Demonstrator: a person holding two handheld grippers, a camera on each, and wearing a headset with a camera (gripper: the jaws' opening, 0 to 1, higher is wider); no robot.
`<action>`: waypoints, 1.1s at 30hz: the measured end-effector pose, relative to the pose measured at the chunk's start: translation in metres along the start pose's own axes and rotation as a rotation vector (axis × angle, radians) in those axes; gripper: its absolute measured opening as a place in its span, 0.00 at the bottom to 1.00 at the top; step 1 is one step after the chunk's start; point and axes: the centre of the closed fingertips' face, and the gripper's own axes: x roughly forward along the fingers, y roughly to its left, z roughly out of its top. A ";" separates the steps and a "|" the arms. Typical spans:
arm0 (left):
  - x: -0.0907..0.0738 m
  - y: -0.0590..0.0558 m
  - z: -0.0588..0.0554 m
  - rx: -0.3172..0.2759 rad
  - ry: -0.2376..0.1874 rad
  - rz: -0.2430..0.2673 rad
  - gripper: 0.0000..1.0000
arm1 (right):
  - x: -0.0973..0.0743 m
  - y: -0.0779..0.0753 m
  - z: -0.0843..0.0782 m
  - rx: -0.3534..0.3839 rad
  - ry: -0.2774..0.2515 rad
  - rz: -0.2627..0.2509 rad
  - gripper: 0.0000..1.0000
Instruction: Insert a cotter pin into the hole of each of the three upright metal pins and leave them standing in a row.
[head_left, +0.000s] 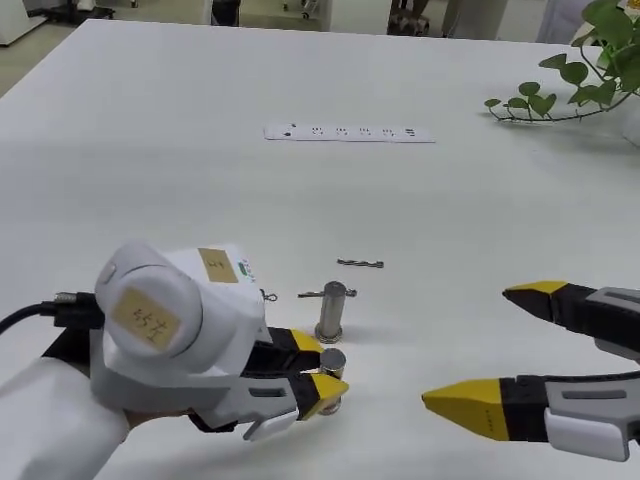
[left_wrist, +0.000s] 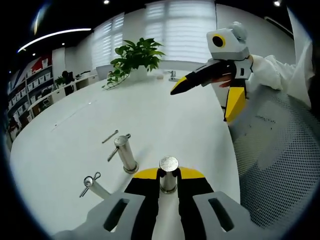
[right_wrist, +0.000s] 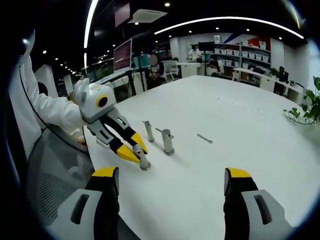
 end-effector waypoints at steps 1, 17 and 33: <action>0.000 0.000 0.000 -0.008 -0.002 0.000 0.10 | 0.000 0.000 0.000 0.001 0.000 0.000 0.85; -0.019 -0.009 -0.006 0.063 0.030 -0.040 0.35 | 0.001 0.005 -0.001 -0.010 0.012 0.007 0.85; -0.075 0.007 -0.011 -0.026 -0.045 0.003 0.74 | 0.000 -0.001 -0.003 -0.007 0.028 -0.003 0.84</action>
